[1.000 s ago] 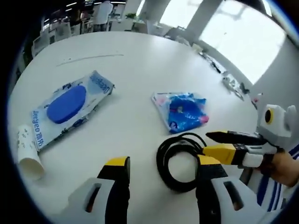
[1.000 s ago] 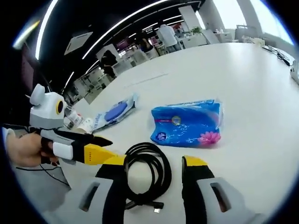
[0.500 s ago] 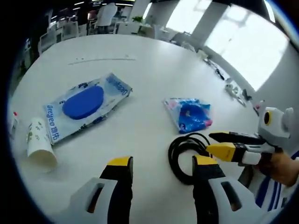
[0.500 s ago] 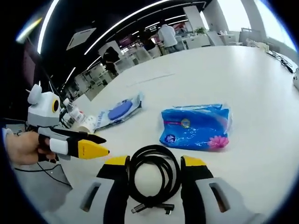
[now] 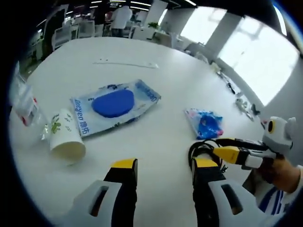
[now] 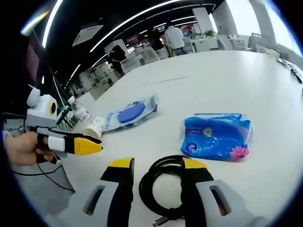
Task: Arrange the tabletop items into an orderly group along one side of the table until the central work area is clear of visible clutter.
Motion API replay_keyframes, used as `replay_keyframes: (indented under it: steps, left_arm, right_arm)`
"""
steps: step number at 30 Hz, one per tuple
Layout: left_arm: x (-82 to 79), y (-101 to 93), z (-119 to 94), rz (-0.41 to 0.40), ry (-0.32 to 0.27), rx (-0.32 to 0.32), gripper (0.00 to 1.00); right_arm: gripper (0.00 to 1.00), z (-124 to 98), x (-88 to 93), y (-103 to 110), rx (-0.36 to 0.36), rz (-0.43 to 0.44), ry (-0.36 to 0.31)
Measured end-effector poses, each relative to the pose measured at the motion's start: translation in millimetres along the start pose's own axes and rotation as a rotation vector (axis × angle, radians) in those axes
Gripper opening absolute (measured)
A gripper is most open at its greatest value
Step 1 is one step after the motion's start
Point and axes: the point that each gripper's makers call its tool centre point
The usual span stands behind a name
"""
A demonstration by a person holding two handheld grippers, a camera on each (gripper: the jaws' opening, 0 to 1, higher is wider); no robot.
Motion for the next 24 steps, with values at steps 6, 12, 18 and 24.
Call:
replay_keyframes:
  steps: [6,12,18,24]
  left_arm:
    - [1.7,19.9,-14.3,-0.020,-0.020,-0.024,0.42]
    - [1.1,37.1,-26.5,-0.040,-0.050,-0.048,0.40]
    - [1.8,41.8,-33.0,-0.037,-0.069,-0.046,0.40]
    - [-17.4,34.9,-39.5,0.043,-0.096,-0.053,0.40]
  right_arm:
    - [0.35,10.6,-7.7,16.4,-0.014,-0.033,0.003]
    - [0.34,19.0,-9.5,20.8,-0.006,-0.052,0.019]
    - [0.34,22.1,-9.7,27.0,-0.010,-0.065,0.029]
    - [0.34,25.3,-18.1,22.1,-0.004,-0.070,0.030]
Point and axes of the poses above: the point that each gripper's makers call its tool centre point, and the gripper's own axes: z roughly forward along the fingers, y roughly to its left, x roughly out of its underside, and after that the axes turned 10 degrees about y, right-handed
